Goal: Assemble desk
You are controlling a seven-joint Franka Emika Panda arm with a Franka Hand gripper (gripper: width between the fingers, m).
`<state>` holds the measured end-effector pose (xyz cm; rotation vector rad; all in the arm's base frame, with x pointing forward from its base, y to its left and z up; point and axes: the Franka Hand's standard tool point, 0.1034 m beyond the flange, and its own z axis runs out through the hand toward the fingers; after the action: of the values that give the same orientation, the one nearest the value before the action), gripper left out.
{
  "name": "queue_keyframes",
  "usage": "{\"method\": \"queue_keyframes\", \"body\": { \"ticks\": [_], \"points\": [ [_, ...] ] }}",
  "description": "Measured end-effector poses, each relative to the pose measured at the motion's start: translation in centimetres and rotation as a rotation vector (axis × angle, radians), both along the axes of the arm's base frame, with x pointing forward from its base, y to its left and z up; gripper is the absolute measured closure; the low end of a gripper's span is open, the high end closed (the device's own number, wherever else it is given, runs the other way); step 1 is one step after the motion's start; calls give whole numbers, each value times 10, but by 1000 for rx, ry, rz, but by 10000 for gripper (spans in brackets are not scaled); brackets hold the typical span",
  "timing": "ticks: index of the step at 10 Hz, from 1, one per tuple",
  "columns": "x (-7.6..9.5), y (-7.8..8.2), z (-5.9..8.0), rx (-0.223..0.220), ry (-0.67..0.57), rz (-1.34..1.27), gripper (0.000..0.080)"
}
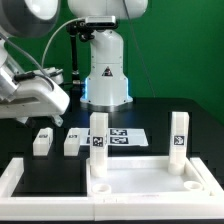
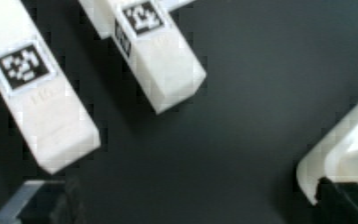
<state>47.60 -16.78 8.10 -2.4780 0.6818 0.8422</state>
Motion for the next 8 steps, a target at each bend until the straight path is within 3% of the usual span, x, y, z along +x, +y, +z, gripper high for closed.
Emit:
{"method": "queue_keyframes", "body": {
  "ticks": [2, 3, 5, 8],
  "points": [
    [-6, 3, -4, 63, 82, 12, 151],
    [-15, 4, -15, 73, 126, 1, 151],
    [-28, 6, -26, 80, 176, -60, 151],
    [-28, 7, -27, 71, 180, -59, 151]
  ]
}}
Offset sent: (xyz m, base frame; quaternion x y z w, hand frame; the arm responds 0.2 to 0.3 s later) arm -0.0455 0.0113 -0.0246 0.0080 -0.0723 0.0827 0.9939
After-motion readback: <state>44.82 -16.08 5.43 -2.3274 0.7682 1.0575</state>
